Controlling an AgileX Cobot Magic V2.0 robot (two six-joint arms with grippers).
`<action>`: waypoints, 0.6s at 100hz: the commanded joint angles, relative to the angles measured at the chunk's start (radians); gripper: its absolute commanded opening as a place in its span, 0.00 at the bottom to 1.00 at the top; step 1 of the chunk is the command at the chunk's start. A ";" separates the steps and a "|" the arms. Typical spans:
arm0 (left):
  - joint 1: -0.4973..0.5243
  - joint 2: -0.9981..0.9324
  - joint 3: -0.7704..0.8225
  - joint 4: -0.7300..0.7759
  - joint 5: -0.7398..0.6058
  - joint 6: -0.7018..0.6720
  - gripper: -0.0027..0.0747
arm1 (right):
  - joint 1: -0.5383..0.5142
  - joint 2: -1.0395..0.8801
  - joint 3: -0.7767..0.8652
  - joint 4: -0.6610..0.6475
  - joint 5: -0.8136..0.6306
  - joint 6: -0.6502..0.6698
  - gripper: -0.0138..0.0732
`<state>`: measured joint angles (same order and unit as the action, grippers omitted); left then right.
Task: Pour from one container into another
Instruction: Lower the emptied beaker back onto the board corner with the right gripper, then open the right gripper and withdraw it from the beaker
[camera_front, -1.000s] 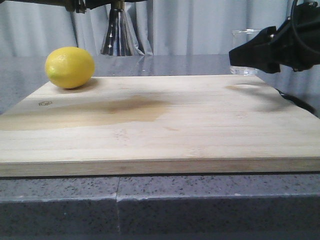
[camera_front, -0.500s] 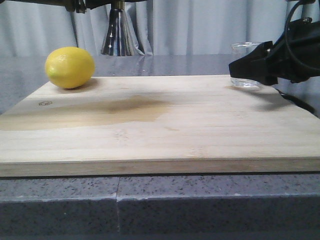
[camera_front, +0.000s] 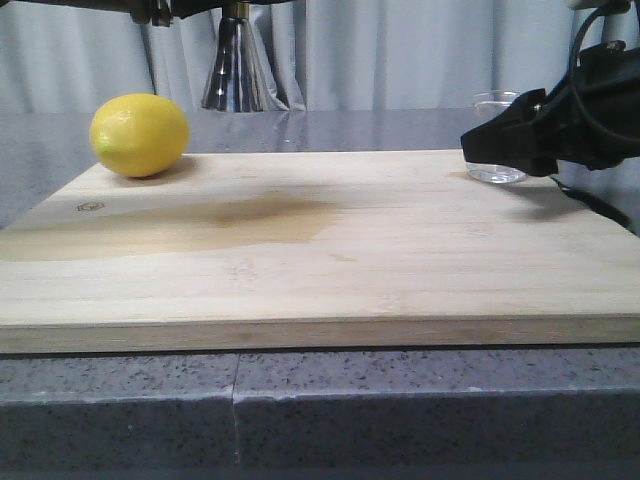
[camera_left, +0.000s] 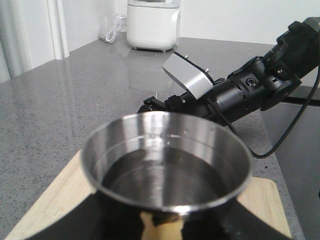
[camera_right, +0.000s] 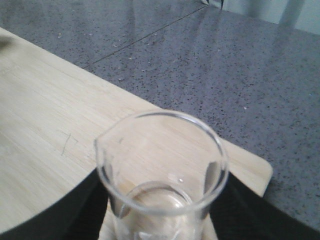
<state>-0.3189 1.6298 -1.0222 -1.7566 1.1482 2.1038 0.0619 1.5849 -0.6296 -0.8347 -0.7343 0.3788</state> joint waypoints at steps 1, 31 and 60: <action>-0.009 -0.044 -0.030 -0.087 0.053 0.001 0.34 | -0.007 -0.031 -0.027 0.028 -0.058 -0.015 0.66; -0.009 -0.044 -0.030 -0.087 0.053 0.001 0.34 | -0.007 -0.066 -0.027 -0.006 -0.046 0.100 0.81; -0.009 -0.044 -0.030 -0.087 0.053 0.001 0.34 | -0.007 -0.207 -0.025 -0.235 0.201 0.401 0.81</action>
<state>-0.3189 1.6298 -1.0222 -1.7566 1.1482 2.1038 0.0619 1.4579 -0.6296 -1.0107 -0.5798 0.6706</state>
